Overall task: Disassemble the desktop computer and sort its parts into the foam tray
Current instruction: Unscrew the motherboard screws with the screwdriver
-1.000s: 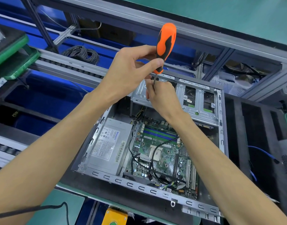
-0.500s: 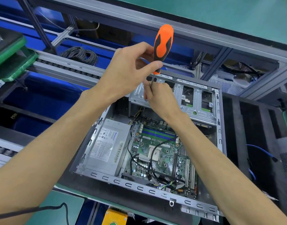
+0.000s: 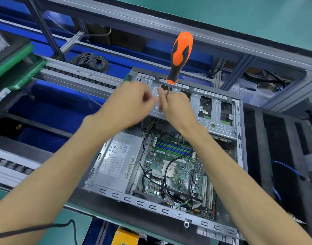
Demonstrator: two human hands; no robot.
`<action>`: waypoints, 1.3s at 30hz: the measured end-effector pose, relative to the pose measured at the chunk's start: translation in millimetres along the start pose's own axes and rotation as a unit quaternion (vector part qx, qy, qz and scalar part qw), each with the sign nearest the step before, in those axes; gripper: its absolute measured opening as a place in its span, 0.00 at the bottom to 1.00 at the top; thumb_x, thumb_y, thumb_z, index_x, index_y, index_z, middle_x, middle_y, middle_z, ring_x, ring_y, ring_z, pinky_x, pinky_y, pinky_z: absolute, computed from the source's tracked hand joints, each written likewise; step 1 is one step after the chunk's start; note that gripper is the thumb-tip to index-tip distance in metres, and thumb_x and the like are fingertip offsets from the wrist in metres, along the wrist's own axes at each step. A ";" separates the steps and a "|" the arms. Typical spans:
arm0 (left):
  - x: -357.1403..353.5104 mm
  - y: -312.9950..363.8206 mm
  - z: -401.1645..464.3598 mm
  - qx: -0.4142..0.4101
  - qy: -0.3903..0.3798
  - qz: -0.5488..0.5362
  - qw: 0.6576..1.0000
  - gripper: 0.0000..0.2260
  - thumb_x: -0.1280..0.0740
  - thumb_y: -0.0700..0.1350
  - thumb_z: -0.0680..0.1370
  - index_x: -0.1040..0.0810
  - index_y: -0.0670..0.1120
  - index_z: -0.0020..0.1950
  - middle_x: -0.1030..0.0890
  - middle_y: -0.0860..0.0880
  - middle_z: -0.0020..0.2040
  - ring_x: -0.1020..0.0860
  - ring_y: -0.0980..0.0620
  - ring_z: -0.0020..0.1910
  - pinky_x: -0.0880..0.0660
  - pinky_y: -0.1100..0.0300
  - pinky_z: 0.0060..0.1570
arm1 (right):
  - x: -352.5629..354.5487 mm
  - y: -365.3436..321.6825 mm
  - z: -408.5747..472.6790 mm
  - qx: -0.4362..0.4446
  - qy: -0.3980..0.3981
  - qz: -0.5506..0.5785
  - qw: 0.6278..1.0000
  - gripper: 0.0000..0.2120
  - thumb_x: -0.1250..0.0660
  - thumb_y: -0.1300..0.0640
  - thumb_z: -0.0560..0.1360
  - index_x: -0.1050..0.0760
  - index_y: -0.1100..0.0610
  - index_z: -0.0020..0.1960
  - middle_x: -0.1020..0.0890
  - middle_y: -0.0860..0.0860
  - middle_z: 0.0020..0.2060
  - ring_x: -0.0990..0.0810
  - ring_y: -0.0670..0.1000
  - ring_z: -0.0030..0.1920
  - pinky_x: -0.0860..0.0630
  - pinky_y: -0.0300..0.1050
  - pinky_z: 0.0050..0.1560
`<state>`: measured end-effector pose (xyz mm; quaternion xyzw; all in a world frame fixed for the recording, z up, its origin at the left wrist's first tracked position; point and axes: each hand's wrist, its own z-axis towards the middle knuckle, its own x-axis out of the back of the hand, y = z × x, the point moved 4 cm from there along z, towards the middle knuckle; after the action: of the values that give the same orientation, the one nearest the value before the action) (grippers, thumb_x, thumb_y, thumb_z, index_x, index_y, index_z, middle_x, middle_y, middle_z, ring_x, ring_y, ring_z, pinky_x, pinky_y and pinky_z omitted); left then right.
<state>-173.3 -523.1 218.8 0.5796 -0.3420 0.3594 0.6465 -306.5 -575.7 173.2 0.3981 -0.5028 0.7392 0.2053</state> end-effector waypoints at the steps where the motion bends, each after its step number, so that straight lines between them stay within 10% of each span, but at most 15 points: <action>1: -14.8 -3.2 -12.6 -0.003 -0.050 0.087 0.995 0.12 0.37 0.55 0.80 0.20 0.50 0.44 0.19 0.51 0.41 0.20 0.49 0.42 0.23 0.54 0.49 | -0.4 0.2 -0.1 -0.001 0.000 0.003 1.000 0.30 0.49 0.48 0.87 0.22 0.64 0.36 0.19 0.58 0.30 0.21 0.60 0.35 0.25 0.55 0.46; 6: -91.8 2.5 -77.7 -0.114 -0.204 0.318 0.919 0.11 0.38 0.50 0.80 0.18 0.48 0.52 0.18 0.47 0.54 0.27 0.44 0.63 0.46 0.38 0.74 | -2.0 0.6 1.3 0.005 0.001 -0.003 1.000 0.31 0.50 0.48 0.87 0.23 0.64 0.36 0.19 0.58 0.30 0.21 0.59 0.35 0.25 0.55 0.46; 14: -94.1 1.5 -87.4 -0.152 -0.119 0.291 0.937 0.10 0.38 0.47 0.78 0.17 0.48 0.45 0.18 0.49 0.46 0.29 0.45 0.58 0.37 0.48 0.55 | -3.1 2.9 0.8 0.010 0.011 0.021 1.000 0.32 0.49 0.48 0.87 0.23 0.65 0.34 0.21 0.58 0.27 0.22 0.58 0.32 0.25 0.55 0.45; 39: -91.8 0.0 -87.8 -0.172 -0.095 0.250 0.948 0.13 0.40 0.50 0.79 0.16 0.51 0.44 0.17 0.54 0.43 0.27 0.49 0.55 0.38 0.51 0.53 | -2.3 5.0 3.5 0.005 -0.071 0.005 0.997 0.22 0.48 0.52 0.87 0.25 0.60 0.41 0.22 0.48 0.32 0.21 0.55 0.39 0.33 0.46 0.40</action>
<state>-217.6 -442.0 131.6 0.3870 -0.5924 0.3880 0.5905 -307.4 -580.7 169.1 0.4486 -0.5141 0.7126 0.1632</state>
